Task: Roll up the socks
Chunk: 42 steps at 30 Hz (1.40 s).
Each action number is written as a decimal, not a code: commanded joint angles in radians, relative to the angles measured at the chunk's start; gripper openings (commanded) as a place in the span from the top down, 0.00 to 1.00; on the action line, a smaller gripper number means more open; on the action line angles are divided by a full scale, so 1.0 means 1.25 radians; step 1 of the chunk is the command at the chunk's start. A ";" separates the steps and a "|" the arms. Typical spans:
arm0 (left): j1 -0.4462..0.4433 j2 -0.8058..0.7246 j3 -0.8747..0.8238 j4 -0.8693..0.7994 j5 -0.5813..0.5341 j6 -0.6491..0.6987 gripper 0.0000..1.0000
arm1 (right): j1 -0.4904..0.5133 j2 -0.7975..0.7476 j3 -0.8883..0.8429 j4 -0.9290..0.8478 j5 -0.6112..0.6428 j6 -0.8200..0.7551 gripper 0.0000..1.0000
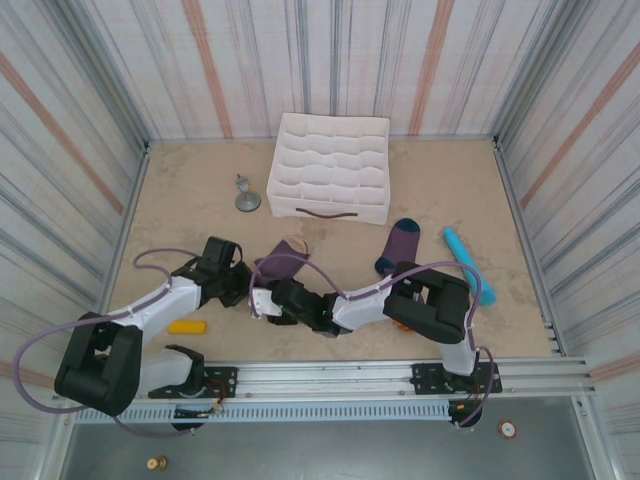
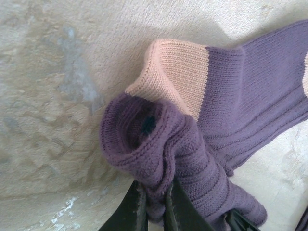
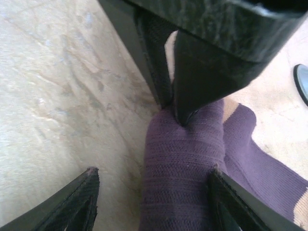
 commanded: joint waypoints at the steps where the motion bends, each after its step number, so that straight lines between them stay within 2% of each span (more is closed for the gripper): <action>1: 0.004 0.016 0.007 -0.022 0.025 0.030 1.00 | -0.018 0.032 0.002 0.025 0.028 -0.017 0.38; 15: 0.006 0.056 0.029 -0.006 0.054 0.075 1.00 | -0.073 0.078 -0.013 0.019 0.006 0.013 0.44; 18: 0.006 0.064 0.034 -0.005 0.058 0.079 1.00 | -0.079 0.085 -0.017 0.006 -0.006 0.034 0.52; 27: 0.009 0.066 0.034 0.005 0.064 0.085 1.00 | -0.115 0.088 -0.011 -0.089 -0.077 0.116 0.84; 33: 0.012 0.056 0.030 0.011 0.066 0.083 0.97 | -0.143 0.072 -0.008 -0.148 -0.139 0.177 0.94; 37: 0.014 0.048 0.033 0.007 0.081 0.084 0.75 | -0.169 0.070 0.010 -0.192 -0.195 0.208 0.98; 42: 0.015 0.000 0.023 0.004 0.085 0.077 0.35 | -0.219 0.069 0.048 -0.266 -0.315 0.258 0.98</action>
